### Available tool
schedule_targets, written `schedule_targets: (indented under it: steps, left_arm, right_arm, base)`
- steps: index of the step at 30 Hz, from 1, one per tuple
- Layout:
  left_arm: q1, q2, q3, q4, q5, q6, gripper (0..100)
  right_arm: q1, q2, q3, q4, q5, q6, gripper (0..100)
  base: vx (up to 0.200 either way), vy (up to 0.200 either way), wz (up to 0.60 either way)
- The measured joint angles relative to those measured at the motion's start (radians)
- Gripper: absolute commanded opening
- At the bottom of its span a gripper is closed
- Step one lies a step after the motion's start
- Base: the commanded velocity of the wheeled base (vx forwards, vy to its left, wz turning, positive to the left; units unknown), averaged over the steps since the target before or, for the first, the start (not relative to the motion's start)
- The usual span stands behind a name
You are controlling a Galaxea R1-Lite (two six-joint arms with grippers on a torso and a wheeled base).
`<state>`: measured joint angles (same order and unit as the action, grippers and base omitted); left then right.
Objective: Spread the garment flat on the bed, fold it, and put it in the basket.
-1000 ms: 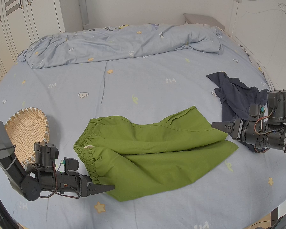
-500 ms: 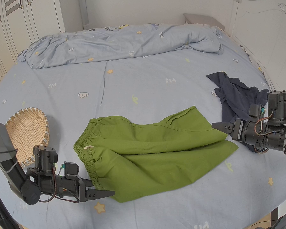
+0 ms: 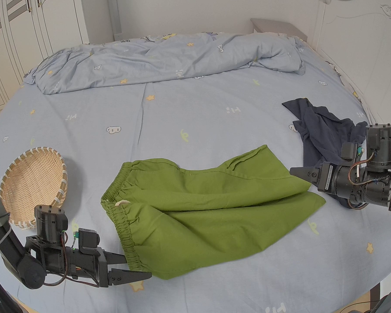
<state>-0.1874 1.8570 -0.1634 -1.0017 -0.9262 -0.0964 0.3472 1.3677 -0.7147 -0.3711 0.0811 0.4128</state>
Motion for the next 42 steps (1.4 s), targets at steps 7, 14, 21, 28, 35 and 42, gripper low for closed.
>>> schedule_targets:
  steps: [7, 14, 21, 28, 35, 42]
  left_arm:
    - [0.000, -0.001, 0.005, 0.000, 0.000, 0.001, 0]
    - [0.005, 0.004, 0.015, 0.000, 0.001, 0.003, 0]
    - [0.067, -0.027, 0.054, 0.000, 0.001, 0.004, 0]
    - [0.206, -0.099, 0.095, 0.020, 0.000, -0.074, 0]
    - [0.307, -0.141, 0.114, 0.069, 0.000, -0.119, 0]
    - [0.362, -0.162, 0.123, 0.112, 0.003, -0.122, 0]
  right_arm:
    - [-0.003, 0.000, -0.001, 0.000, 0.000, 0.000, 100]
    - [-0.003, -0.001, -0.001, 0.000, 0.000, 0.000, 100]
    - [-0.005, -0.001, 0.002, 0.005, -0.001, -0.001, 100]
    - [-0.043, 0.011, -0.022, 0.097, 0.015, -0.003, 100]
    - [-0.163, 0.046, -0.101, 0.290, 0.201, -0.016, 100]
    - [-0.316, 0.125, -0.103, 0.318, 0.372, -0.102, 100]
  base:
    - [0.000, 0.000, 0.00]
    - [0.000, 0.000, 0.00]
    - [0.000, 0.000, 0.00]
    - [0.000, 0.000, 0.00]
    - [0.000, 0.000, 0.00]
    - [0.000, 0.000, 0.00]
